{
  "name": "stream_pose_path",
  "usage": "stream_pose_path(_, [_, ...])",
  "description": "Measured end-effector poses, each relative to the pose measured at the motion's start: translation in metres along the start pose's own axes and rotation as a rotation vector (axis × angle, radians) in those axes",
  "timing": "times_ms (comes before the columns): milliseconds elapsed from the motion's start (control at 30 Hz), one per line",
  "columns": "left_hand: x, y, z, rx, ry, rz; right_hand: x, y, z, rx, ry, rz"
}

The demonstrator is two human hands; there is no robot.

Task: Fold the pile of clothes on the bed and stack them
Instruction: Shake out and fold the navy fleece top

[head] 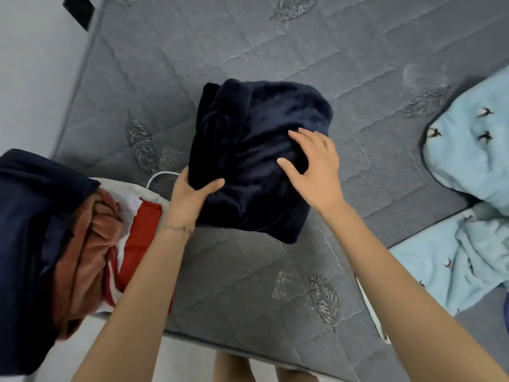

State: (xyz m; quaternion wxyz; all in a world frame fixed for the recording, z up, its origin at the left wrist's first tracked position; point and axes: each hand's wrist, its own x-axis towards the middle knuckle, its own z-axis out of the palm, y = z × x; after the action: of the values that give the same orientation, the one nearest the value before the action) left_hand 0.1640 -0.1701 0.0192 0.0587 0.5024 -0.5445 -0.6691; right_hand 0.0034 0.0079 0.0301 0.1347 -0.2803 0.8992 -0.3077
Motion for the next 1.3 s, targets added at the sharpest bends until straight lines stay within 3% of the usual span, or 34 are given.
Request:
stream_pose_path(167, [0.000,-0.015,-0.009,0.202,0.020,-0.040,-0.012,0.004,0.020,-0.169,-0.217,0.065])
stream_pose_path(267, [-0.006,-0.011,0.000,0.483,0.088,0.156,-0.011,0.005,0.027,-0.185,-0.297,0.055])
stream_pose_path(333, [-0.016,-0.001,0.011,0.692,0.168,0.431,-0.007,0.005,0.026,-0.124,-0.271,0.045])
stream_pose_path(400, [-0.020,0.001,0.024,0.873,0.140,0.669,-0.006,0.008,0.024,-0.016,-0.172,0.072])
stream_pose_path(433, [-0.018,-0.003,0.029,0.952,0.087,0.715,-0.006,0.011,0.023,0.050,-0.106,0.105])
stream_pose_path(500, [-0.007,-0.016,0.033,1.018,-0.008,0.625,-0.008,0.016,0.022,0.198,-0.013,0.222])
stream_pose_path(667, [0.018,-0.041,0.026,0.835,0.043,0.313,-0.001,0.024,0.023,0.598,-0.081,0.621])
stream_pose_path(767, [0.032,-0.045,0.019,0.524,0.082,0.074,0.006,0.031,0.028,0.809,-0.135,0.756])
stream_pose_path(833, [0.035,-0.046,0.017,0.438,0.067,-0.030,0.009,0.036,0.030,0.893,-0.136,0.819])
stream_pose_path(1033, [0.032,-0.035,0.015,0.093,0.011,-0.159,0.003,0.030,0.014,1.018,-0.227,0.780])
stream_pose_path(1300, [0.002,-0.024,0.026,0.098,-0.219,-0.006,-0.067,0.022,-0.036,1.036,-0.036,0.708])
